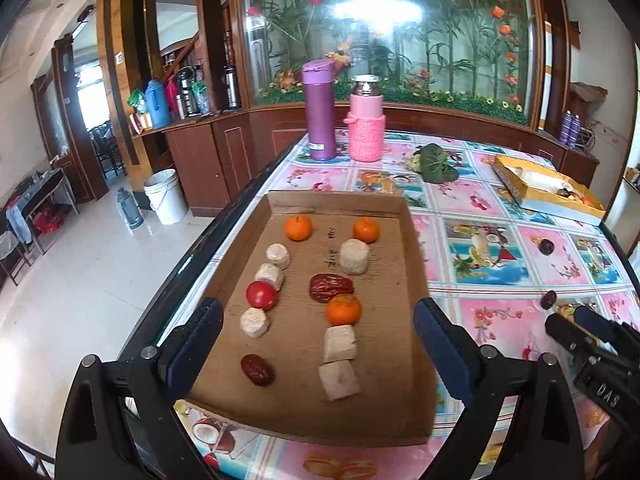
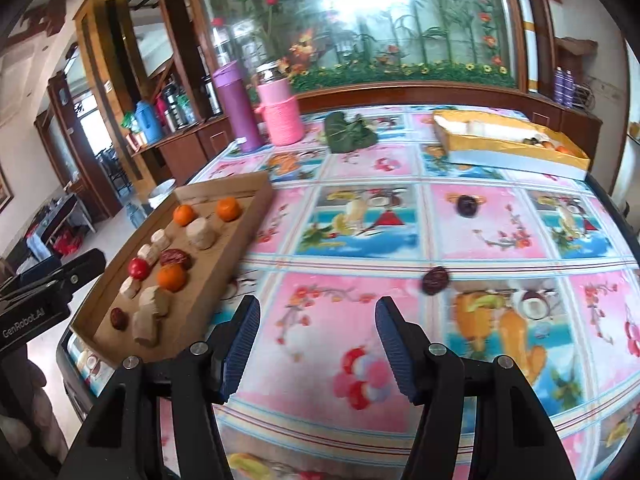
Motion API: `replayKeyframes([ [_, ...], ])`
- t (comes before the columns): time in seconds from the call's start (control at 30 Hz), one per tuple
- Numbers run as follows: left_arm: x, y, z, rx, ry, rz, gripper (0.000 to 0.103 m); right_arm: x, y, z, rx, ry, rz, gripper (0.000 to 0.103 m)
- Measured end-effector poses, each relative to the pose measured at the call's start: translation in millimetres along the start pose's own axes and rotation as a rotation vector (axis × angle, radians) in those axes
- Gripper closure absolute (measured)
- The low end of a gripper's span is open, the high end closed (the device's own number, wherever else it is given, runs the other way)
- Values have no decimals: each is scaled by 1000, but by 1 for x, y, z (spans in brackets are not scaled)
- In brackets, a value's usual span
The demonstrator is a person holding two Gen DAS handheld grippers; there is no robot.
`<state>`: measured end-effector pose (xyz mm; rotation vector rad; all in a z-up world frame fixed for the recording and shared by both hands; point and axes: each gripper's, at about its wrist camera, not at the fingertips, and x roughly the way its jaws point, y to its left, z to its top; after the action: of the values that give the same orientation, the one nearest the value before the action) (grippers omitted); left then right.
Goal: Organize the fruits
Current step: 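Move both grippers back to the remaining dates on the table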
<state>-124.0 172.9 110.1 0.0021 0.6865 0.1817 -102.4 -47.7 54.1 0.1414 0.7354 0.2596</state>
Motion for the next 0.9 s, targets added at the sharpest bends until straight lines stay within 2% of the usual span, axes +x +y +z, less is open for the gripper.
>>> replayKeyframes([
  [0.17, 0, -15, 4, -6, 17, -90, 7, -20, -55, 6, 19, -24, -111, 34],
  [0.27, 7, -31, 1, 8, 43, -140, 7, -27, -91, 8, 24, -7, -210, 34],
  [0.33, 12, -44, -3, 23, 70, -188, 7, -29, -111, 9, 41, 18, -241, 34],
  [0.47, 21, -78, -11, 75, 121, -278, 7, -17, -136, 23, 72, 74, -199, 34],
  [0.63, 25, -107, -18, 101, 150, -391, 7, 33, -145, 67, 89, 130, -125, 35],
  [0.83, 31, -124, -16, 130, 176, -424, 9, 103, -131, 90, 32, 169, -145, 39],
  [0.9, 34, -127, -12, 138, 177, -427, 9, 120, -127, 90, 1, 189, -162, 45],
])
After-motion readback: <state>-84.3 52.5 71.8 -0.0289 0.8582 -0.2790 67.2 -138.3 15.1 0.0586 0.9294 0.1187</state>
